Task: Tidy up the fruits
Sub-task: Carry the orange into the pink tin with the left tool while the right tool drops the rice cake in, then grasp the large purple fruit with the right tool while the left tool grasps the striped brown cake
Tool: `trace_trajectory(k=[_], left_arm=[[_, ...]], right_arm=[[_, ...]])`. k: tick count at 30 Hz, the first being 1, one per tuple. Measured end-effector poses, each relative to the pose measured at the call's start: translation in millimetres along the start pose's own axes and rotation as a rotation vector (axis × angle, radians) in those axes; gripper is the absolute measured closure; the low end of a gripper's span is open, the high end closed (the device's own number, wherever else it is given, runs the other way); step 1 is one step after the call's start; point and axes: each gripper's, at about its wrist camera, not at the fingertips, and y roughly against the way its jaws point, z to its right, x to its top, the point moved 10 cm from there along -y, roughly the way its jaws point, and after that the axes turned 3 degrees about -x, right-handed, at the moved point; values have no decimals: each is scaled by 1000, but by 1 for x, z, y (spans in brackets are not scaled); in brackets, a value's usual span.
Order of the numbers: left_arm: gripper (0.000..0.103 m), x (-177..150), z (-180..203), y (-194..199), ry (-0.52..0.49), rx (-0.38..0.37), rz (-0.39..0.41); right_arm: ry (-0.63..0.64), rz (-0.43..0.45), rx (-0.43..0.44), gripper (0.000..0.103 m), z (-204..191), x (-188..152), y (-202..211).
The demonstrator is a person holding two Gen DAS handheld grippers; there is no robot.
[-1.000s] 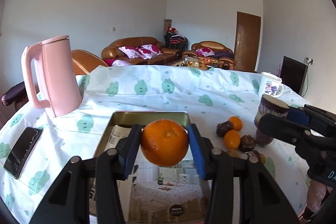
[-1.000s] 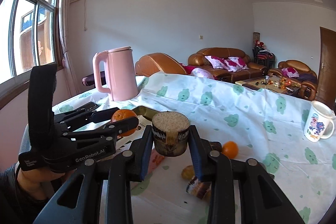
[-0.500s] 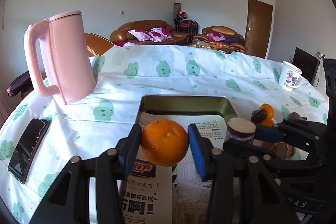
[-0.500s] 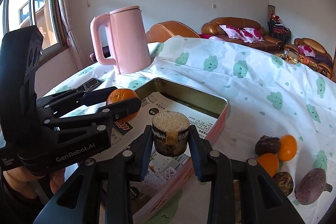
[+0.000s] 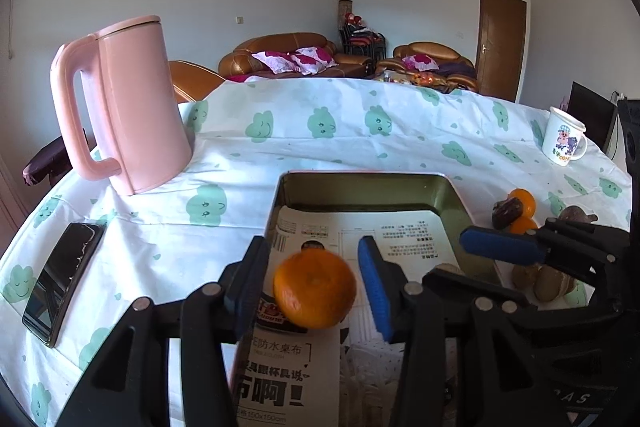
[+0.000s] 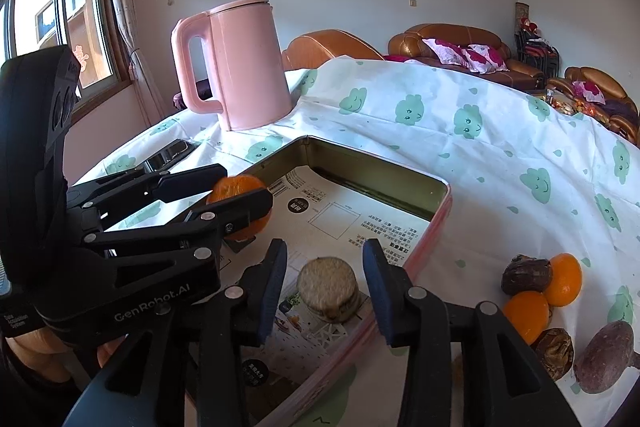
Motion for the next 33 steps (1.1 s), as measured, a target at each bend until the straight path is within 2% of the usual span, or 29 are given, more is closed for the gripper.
trace_trajectory(k=[4, 6, 9, 15, 18, 22, 25, 30, 33], left_arm=[[45, 6, 3, 9, -2, -7, 24], [34, 8, 7, 15, -10, -4, 44], [28, 11, 21, 25, -19, -31, 67], [27, 10, 65, 33, -37, -102, 92], [26, 8, 92, 33, -63, -135, 92], [26, 2, 126, 27, -96, -173, 69], [26, -6, 148, 21, -125, -194, 43], [26, -17, 173, 12, -143, -231, -5], [26, -22, 184, 9, -149, -259, -30]], right_arm=[[-12, 31, -3, 42, 3, 0, 14], [-5, 49, -22, 41, 7, -1, 24], [18, 75, -52, 37, 17, -7, 43], [3, 120, -245, 35, 80, -21, 87], [-52, 125, -377, 34, 127, -28, 106], [-160, 122, -469, 34, 175, -37, 118], [-213, 100, -473, 34, 192, -45, 114], [-234, 54, -448, 34, 197, -53, 106], [-243, -17, -408, 34, 197, -60, 91]])
